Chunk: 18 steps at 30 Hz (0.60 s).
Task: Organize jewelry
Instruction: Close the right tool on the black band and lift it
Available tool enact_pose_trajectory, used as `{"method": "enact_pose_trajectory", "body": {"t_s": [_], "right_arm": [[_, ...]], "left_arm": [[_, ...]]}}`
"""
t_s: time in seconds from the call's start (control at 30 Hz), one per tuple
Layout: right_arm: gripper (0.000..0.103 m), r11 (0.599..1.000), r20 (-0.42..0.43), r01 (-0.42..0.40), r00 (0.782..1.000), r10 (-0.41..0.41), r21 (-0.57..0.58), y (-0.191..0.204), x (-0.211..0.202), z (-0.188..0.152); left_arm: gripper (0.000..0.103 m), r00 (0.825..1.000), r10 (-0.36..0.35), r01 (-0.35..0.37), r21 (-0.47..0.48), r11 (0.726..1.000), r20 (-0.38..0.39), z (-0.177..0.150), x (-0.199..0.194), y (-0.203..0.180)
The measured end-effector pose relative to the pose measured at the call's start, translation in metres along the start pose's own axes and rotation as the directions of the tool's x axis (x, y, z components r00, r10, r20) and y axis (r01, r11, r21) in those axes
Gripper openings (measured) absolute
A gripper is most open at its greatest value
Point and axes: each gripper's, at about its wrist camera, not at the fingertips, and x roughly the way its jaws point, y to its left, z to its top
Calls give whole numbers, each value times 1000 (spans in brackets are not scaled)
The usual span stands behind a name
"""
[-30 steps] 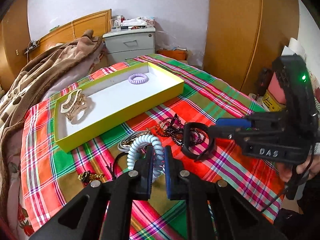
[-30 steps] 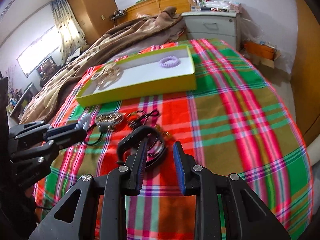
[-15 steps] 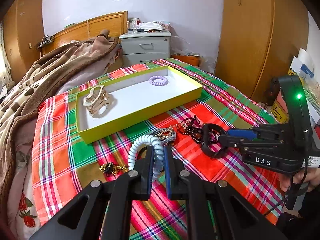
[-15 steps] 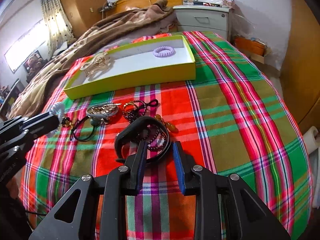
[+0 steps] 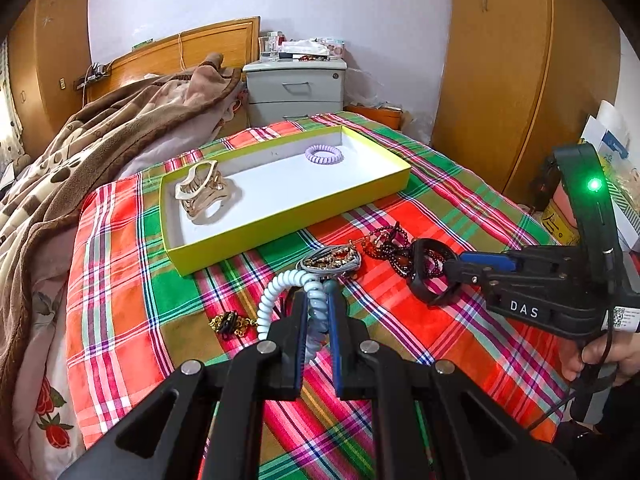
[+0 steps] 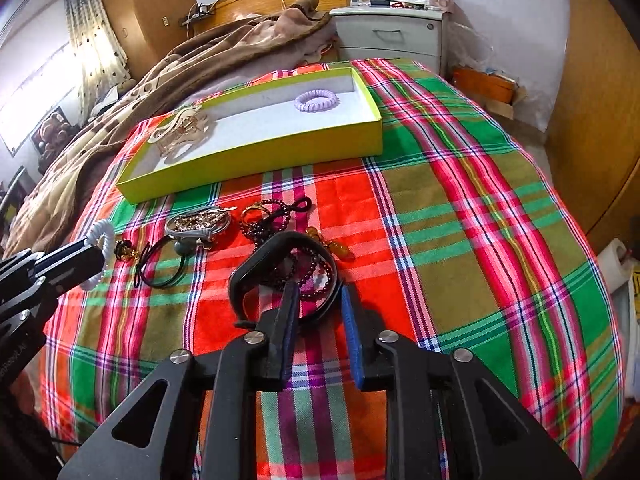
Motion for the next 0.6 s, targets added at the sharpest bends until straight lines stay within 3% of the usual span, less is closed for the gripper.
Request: {"method": "enact_pose_trajectory", "body": {"t_s": [0.2, 0.6], "right_arm": [[9, 1000, 11, -14, 1000, 14, -1, -4, -2, 2], [6, 999, 42, -43, 998, 44, -21, -6, -10, 7]], "left_arm": [[11, 1000, 5, -5, -10, 1000, -1, 1, -1, 4], [11, 999, 31, -31, -20, 999, 9, 11, -4, 10]]}}
